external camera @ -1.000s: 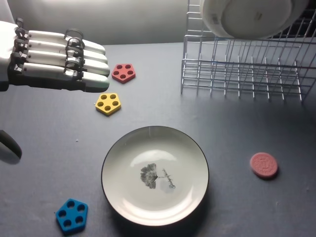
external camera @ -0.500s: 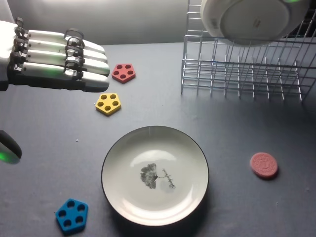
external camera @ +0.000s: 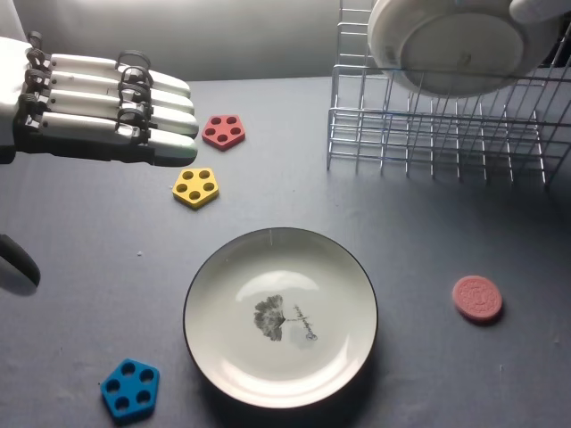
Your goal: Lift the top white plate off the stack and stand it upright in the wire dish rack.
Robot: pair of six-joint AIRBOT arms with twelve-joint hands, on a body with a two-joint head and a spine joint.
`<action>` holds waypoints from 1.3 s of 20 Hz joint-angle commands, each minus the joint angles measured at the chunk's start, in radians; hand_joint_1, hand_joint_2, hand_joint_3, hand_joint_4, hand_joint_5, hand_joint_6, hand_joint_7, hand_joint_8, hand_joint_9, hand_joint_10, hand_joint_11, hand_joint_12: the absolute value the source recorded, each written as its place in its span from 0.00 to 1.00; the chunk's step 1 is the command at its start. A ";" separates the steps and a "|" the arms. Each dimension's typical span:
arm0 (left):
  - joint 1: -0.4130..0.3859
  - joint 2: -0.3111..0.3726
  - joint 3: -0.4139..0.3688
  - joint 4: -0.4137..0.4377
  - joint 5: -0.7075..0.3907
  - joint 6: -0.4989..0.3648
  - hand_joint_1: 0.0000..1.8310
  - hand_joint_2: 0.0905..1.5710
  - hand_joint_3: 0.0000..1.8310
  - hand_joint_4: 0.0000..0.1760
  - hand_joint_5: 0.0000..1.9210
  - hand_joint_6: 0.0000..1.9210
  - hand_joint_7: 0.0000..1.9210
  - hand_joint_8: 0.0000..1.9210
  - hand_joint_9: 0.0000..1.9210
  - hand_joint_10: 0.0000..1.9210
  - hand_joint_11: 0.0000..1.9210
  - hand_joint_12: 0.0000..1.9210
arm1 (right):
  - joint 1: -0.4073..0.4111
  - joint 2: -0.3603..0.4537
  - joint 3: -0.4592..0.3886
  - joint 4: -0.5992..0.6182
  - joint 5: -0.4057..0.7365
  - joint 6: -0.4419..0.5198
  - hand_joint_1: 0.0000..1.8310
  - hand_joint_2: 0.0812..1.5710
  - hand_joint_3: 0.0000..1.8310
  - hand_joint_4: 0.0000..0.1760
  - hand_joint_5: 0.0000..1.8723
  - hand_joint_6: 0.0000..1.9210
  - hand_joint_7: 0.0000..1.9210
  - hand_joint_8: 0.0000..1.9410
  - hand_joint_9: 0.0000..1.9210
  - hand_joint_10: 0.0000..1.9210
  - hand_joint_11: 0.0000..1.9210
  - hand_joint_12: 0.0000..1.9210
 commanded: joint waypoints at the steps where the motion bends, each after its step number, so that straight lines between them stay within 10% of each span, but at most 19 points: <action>1: -0.021 0.013 -0.003 -0.102 -0.061 -0.005 0.15 0.65 0.00 0.00 0.01 0.00 0.01 0.00 0.01 0.00 0.00 0.06 | 0.003 0.014 0.012 0.067 0.034 0.013 0.82 0.62 0.00 0.00 0.55 0.43 0.66 0.13 0.70 0.17 0.55 0.66; 3: -0.021 0.013 -0.003 -0.102 -0.061 -0.009 0.14 0.65 0.00 0.00 0.00 0.00 0.01 0.00 0.00 0.00 0.00 0.03 | -0.005 0.011 0.024 0.073 0.041 0.013 0.82 0.62 0.00 0.00 0.54 0.44 0.66 0.13 0.70 0.17 0.55 0.65; 4: -0.021 0.013 -0.003 -0.101 -0.062 -0.009 0.14 0.65 0.00 0.00 0.01 0.00 0.01 0.00 0.01 0.00 0.01 0.03 | -0.011 0.009 0.030 0.079 0.045 0.013 0.81 0.68 0.00 0.00 0.44 0.57 0.50 0.38 0.55 0.42 0.46 0.76; 6: -0.021 0.014 -0.003 -0.101 -0.063 -0.009 0.14 0.65 0.00 0.00 0.01 0.00 0.01 0.00 0.01 0.00 0.00 0.06 | -0.024 0.006 0.040 0.091 0.052 0.011 0.81 0.69 0.00 0.00 0.43 0.58 0.49 0.40 0.55 0.43 0.45 0.77; 8: -0.021 0.014 -0.003 -0.101 -0.066 -0.012 0.12 0.66 0.00 0.00 0.00 0.00 0.00 0.00 0.00 0.00 0.00 0.05 | -0.034 0.005 0.045 0.095 0.054 0.008 0.82 0.63 0.00 0.00 0.55 0.45 0.64 0.15 0.67 0.22 0.55 0.64; 10: -0.021 0.016 -0.003 -0.101 -0.068 -0.012 0.15 0.65 0.00 0.00 0.01 0.00 0.01 0.00 0.01 0.00 0.00 0.05 | -0.043 0.003 0.048 0.098 0.057 0.007 0.82 0.62 0.00 0.00 0.56 0.44 0.64 0.15 0.66 0.23 0.56 0.62; 11: -0.021 0.016 -0.003 -0.102 -0.067 -0.012 0.15 0.65 0.00 0.00 0.00 0.00 0.01 0.00 0.00 0.00 0.00 0.05 | -0.044 0.002 0.049 0.099 0.058 0.006 0.78 0.64 0.00 0.00 0.54 0.48 0.62 0.22 0.63 0.36 0.58 0.44; 12: -0.020 0.016 -0.004 -0.103 -0.067 -0.013 0.15 0.65 0.00 0.00 0.00 0.00 0.00 0.00 0.00 0.00 0.00 0.01 | -0.046 0.001 0.049 0.099 0.060 0.004 0.70 0.67 0.00 0.00 0.52 0.54 0.59 0.33 0.59 0.16 0.56 0.36; 13: -0.020 0.016 -0.005 -0.103 -0.066 -0.013 0.15 0.65 0.00 0.00 0.00 0.00 0.00 0.00 0.00 0.00 0.01 0.01 | -0.047 0.001 0.050 0.099 0.061 0.002 0.64 0.71 0.00 0.00 0.49 0.56 0.53 0.15 0.56 0.06 0.53 0.34; 17: -0.019 0.016 -0.006 -0.103 -0.064 -0.017 0.14 0.65 0.00 0.00 0.01 0.00 0.02 0.01 0.02 0.01 0.03 0.01 | -0.053 -0.002 0.056 0.105 0.064 -0.004 0.65 0.66 0.00 0.00 0.58 0.40 0.49 0.00 0.50 0.00 0.49 0.35; 19: -0.019 0.016 -0.006 -0.102 -0.064 -0.017 0.14 0.65 0.00 0.00 0.00 0.00 0.00 0.00 0.00 0.00 0.01 0.01 | -0.061 -0.003 0.062 0.118 0.065 -0.009 0.65 0.59 0.00 0.00 0.42 0.04 0.47 0.00 0.51 0.00 0.48 0.34; 26: -0.017 0.019 -0.008 -0.103 -0.068 -0.023 0.14 0.66 0.00 0.00 0.00 0.00 0.00 0.00 0.00 0.00 0.01 0.01 | -0.065 -0.011 0.077 0.140 0.073 -0.027 0.56 0.57 0.00 0.00 0.37 0.01 0.34 0.00 0.41 0.00 0.41 0.34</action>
